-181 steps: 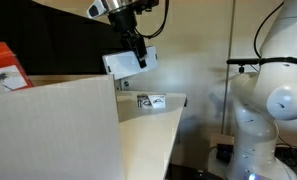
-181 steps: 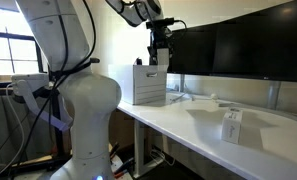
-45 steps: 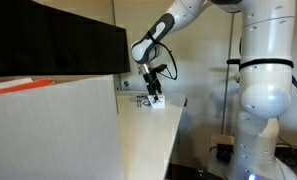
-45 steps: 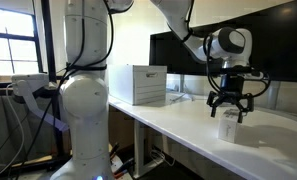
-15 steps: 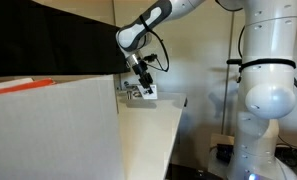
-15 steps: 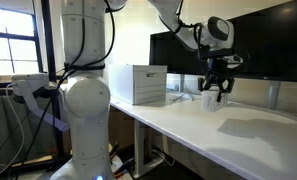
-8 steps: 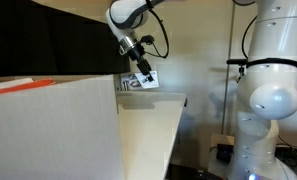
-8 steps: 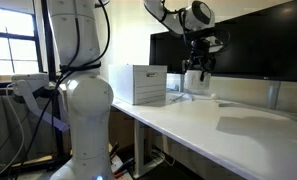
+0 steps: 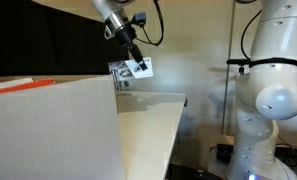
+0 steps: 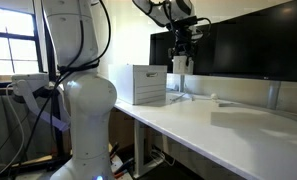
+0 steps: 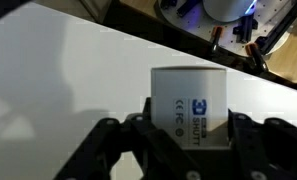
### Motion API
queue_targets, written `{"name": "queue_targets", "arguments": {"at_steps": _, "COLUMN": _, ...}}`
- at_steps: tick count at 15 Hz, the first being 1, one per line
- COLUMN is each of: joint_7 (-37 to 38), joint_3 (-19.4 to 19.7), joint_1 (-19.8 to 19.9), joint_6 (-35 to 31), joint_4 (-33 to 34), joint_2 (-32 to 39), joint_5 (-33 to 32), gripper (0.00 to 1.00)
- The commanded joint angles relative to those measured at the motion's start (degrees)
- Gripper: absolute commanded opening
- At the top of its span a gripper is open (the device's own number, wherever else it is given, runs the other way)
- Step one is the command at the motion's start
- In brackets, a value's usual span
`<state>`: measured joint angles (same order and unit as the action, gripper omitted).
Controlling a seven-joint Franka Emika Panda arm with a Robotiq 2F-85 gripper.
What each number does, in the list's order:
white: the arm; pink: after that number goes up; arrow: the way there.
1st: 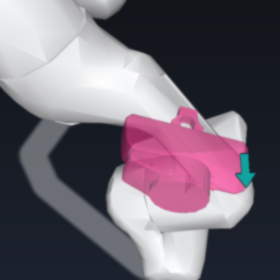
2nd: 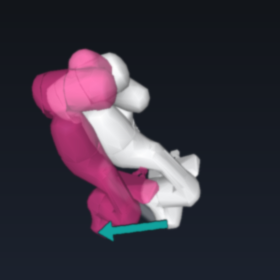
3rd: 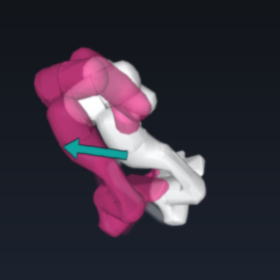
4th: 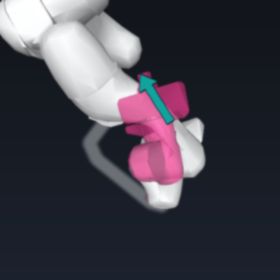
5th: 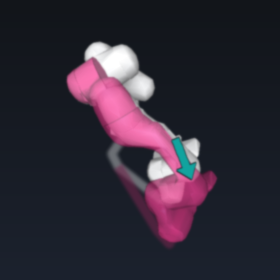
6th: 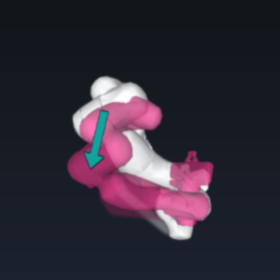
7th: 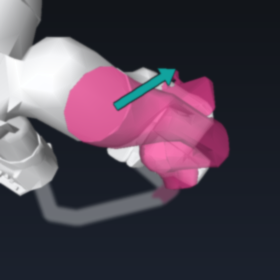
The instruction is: Pick up the three small boxes from the table and put them in the bigger box.
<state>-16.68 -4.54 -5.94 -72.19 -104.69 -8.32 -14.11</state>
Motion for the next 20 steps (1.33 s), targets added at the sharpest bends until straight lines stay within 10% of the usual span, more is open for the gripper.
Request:
{"name": "queue_targets", "arguments": {"at_steps": 1, "joint_7": -1.04, "joint_3": -2.04, "joint_1": -1.96, "joint_6": 2.48, "joint_4": 3.26, "joint_2": -0.45, "joint_5": -0.17, "gripper": 0.31}}
{"name": "queue_targets", "arguments": {"at_steps": 20, "joint_7": -0.2, "joint_3": -10.65, "joint_1": -9.37, "joint_6": 2.44, "joint_4": 14.73, "joint_2": 5.17, "joint_5": -0.2, "gripper": 0.31}}
